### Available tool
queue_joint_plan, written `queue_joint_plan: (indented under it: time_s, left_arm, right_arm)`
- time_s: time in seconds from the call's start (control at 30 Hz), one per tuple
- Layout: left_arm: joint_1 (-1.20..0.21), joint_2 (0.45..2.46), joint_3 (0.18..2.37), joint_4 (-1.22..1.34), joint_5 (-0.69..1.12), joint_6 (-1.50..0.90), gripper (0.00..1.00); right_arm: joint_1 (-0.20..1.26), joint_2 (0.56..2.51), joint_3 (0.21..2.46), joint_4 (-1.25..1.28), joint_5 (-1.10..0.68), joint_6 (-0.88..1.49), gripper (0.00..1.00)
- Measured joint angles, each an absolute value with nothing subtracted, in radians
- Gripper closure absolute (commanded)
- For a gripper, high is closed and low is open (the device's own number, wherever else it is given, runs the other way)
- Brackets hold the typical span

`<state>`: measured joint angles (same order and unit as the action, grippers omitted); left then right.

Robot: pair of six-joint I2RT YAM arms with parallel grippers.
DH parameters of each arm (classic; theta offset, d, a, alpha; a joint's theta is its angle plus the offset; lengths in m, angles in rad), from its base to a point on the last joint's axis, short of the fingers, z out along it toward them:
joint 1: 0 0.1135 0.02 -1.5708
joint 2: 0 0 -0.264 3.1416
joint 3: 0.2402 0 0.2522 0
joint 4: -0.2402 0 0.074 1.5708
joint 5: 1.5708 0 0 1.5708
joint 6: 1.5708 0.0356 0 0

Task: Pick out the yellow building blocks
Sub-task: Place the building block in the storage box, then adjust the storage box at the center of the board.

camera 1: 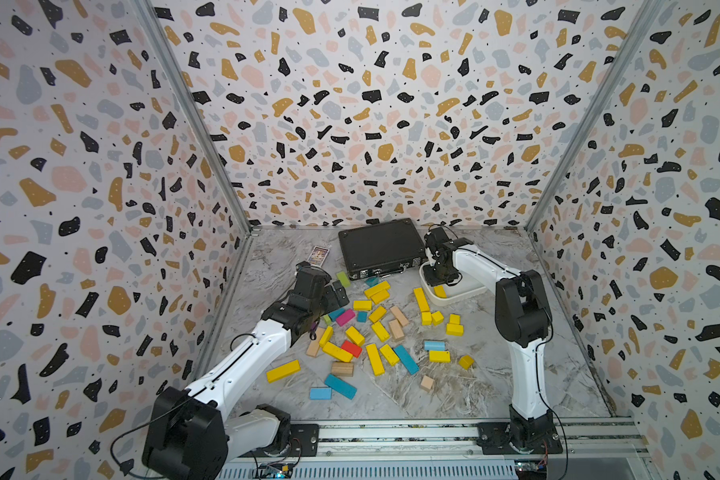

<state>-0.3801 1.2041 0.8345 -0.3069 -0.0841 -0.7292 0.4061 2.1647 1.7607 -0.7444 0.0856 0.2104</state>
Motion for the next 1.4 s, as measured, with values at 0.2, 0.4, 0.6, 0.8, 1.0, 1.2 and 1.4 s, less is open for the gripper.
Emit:
queue_joint_plan:
  time_s: [0.2, 0.4, 0.6, 0.8, 1.0, 1.2, 1.4]
  left_arm:
    - [-0.38, 1.219, 0.835, -0.306, -0.066, -0.73, 0.0]
    - [-0.38, 1.231, 0.848, -0.304, -0.044, -0.731, 0.0]
    - [-0.38, 1.237, 0.85, -0.294, -0.028, -0.734, 0.0]
    - [-0.38, 1.246, 0.85, -0.287, 0.001, -0.734, 0.0]
    - [-0.38, 1.246, 0.85, -0.293, 0.025, -0.731, 0.0]
    - [-0.38, 1.246, 0.851, -0.322, 0.03, -0.723, 0.0]
    - [-0.38, 1.246, 0.852, -0.336, 0.03, -0.718, 0.0]
  right_arm:
    - [0.401, 2.152, 1.76, -0.757, 0.06, 0.213, 0.42]
    - [0.371, 1.975, 1.674, -0.773, 0.083, 0.167, 0.37]
    - [0.257, 1.771, 1.553, -0.77, 0.216, 0.141, 0.38]
    - [0.136, 1.935, 1.621, -0.761, 0.266, -0.026, 0.39]
    - [0.122, 2.154, 1.776, -0.784, 0.258, -0.16, 0.41]
    - [0.109, 2.215, 1.869, -0.817, 0.255, -0.208, 0.45]
    - [0.102, 2.183, 1.875, -0.85, 0.178, -0.187, 0.45]
